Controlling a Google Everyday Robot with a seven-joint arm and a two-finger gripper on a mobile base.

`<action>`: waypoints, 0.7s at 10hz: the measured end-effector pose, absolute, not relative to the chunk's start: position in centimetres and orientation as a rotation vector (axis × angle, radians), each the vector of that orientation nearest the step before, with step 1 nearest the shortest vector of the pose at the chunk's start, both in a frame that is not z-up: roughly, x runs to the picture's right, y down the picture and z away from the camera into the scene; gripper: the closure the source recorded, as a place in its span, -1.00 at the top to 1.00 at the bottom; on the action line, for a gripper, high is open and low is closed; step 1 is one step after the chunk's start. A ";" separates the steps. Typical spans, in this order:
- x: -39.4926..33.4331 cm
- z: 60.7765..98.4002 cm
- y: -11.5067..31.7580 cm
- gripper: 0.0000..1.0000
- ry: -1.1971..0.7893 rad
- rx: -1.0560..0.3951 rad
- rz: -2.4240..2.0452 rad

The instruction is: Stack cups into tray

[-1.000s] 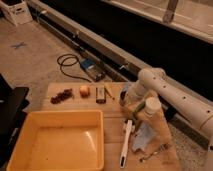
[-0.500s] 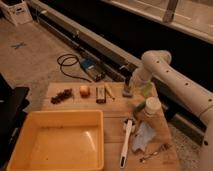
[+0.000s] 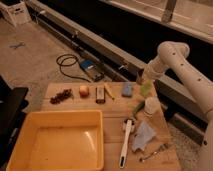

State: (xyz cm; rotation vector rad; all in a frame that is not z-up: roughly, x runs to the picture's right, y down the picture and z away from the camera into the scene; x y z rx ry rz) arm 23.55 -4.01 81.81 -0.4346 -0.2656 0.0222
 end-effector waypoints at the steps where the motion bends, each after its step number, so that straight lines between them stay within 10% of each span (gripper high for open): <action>1: 23.2 81.9 -4.0 -1.00 -0.270 -0.435 0.020; 7: 26.6 82.4 -4.9 -1.00 -0.220 -0.393 0.098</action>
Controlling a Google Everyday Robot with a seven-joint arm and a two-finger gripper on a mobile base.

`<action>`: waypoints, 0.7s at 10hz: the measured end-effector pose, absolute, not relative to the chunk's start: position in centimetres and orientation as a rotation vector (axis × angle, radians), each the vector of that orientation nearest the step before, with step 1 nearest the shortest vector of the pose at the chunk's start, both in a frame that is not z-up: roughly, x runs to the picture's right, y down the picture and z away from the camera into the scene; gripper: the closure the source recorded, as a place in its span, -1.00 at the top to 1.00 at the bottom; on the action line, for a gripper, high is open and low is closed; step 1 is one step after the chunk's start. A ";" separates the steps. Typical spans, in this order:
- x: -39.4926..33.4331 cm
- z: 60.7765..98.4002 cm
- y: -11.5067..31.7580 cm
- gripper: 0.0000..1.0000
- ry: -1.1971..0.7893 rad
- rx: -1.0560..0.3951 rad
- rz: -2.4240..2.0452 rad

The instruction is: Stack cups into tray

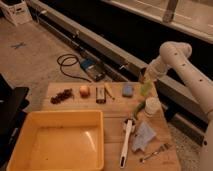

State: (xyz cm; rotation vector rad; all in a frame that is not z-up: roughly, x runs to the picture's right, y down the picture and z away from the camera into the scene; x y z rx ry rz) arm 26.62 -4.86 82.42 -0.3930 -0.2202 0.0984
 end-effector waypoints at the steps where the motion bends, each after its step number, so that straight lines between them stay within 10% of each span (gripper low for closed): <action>1: 28.5 82.8 -5.0 -1.00 -0.206 -0.378 0.129; 7: 32.0 86.2 -3.8 -1.00 -0.187 -0.397 0.222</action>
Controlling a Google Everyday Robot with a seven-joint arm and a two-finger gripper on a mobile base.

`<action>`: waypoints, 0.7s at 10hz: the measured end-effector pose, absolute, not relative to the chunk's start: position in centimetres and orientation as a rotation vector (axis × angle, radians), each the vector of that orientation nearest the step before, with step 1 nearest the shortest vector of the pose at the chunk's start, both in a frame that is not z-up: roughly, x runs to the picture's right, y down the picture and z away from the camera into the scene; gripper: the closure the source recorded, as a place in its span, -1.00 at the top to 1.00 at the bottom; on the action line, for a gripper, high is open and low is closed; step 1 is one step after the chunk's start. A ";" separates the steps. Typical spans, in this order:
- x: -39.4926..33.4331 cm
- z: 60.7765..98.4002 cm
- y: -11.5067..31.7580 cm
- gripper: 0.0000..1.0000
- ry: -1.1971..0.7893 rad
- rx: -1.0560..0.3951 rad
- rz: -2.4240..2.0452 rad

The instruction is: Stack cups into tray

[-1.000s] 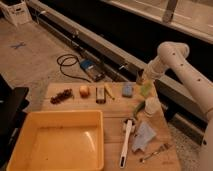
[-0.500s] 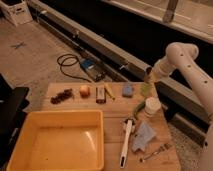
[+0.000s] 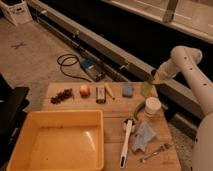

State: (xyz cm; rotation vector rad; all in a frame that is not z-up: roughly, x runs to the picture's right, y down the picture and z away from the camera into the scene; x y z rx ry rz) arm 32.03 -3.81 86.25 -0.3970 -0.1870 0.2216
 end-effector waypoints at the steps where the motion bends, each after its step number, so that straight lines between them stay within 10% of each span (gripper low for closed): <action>1: 32.1 86.7 -3.6 -1.00 -0.190 -0.406 0.226; 7: 31.4 88.7 -2.4 -1.00 -0.231 -0.455 0.250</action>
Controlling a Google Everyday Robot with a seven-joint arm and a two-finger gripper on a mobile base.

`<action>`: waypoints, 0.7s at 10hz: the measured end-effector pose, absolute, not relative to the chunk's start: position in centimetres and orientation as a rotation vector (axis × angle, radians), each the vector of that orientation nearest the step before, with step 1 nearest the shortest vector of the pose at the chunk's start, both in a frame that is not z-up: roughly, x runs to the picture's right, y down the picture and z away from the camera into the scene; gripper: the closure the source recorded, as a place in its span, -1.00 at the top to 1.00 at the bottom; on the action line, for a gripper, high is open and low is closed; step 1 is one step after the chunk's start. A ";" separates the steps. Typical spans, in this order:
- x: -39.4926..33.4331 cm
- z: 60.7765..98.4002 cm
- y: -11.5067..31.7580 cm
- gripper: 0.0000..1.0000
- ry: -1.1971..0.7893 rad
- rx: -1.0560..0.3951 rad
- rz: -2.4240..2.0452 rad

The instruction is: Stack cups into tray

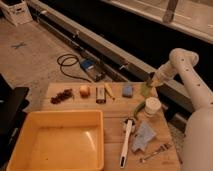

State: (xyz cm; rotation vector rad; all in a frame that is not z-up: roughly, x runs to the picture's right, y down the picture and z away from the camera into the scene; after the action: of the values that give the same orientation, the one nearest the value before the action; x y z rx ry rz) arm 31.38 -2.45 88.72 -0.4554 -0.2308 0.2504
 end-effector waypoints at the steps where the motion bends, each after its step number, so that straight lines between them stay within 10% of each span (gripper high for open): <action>1: 30.9 89.0 -2.3 -1.00 -0.241 -0.464 0.247; 7: 29.4 90.1 -1.4 -0.78 -0.255 -0.508 0.228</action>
State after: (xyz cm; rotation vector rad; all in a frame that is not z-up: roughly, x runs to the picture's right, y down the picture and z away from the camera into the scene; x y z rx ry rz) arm 29.39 -1.44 90.08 -0.5080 -0.2550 0.2282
